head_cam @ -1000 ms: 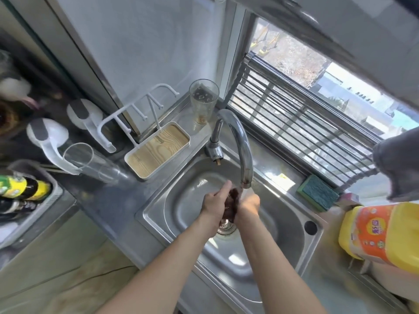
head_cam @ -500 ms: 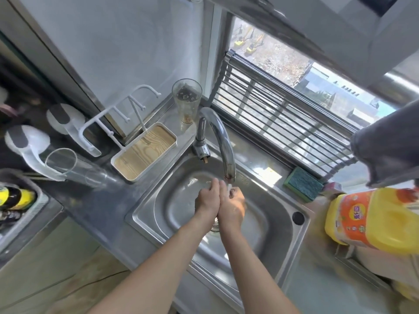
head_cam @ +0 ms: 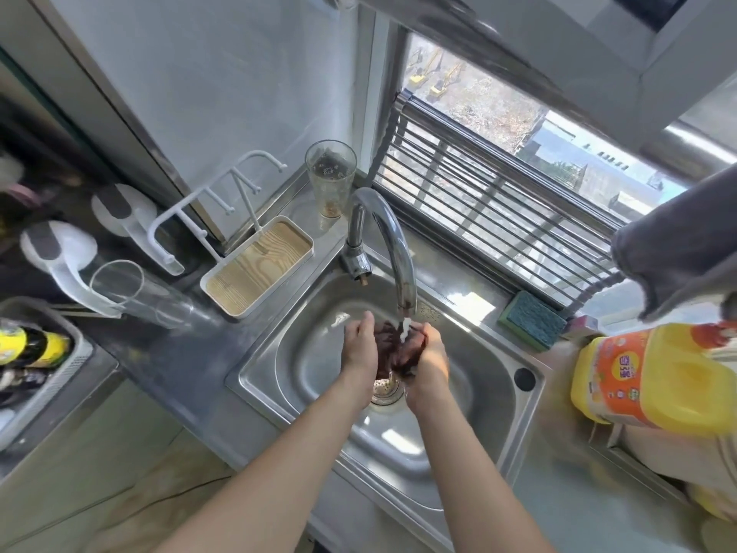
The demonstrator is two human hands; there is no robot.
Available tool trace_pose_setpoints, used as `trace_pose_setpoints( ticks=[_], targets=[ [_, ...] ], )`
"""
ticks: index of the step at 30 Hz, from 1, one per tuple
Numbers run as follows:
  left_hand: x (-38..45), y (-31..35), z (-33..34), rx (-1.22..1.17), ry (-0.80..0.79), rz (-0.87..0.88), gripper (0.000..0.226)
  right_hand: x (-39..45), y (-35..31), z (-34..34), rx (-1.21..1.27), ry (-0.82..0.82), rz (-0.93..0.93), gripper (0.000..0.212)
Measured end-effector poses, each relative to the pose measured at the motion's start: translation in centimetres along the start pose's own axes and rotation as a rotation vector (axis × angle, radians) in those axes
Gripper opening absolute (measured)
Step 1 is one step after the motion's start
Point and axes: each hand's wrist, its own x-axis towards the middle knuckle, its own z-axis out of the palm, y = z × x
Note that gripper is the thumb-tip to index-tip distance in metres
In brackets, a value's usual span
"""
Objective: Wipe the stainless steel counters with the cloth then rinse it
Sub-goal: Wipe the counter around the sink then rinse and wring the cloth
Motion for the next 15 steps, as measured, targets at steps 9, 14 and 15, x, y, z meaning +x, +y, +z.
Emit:
trace_pose_setpoints(
  ticks=[9,14,15],
  targets=[
    [-2.1,0.3,1.3,0.275,-0.097,0.027,0.076,0.0,3.6,0.7,-0.428,0.199,-0.508,0.044],
    [-0.7,-0.6,0.7,0.314,-0.066,0.010,0.068,-0.2,2.9,0.4,-0.489,0.197,-0.513,0.043],
    [-0.9,-0.6,0.5,0.282,-0.082,-0.017,0.060,0.0,2.7,0.4,-0.488,0.209,-0.477,0.043]
  ],
)
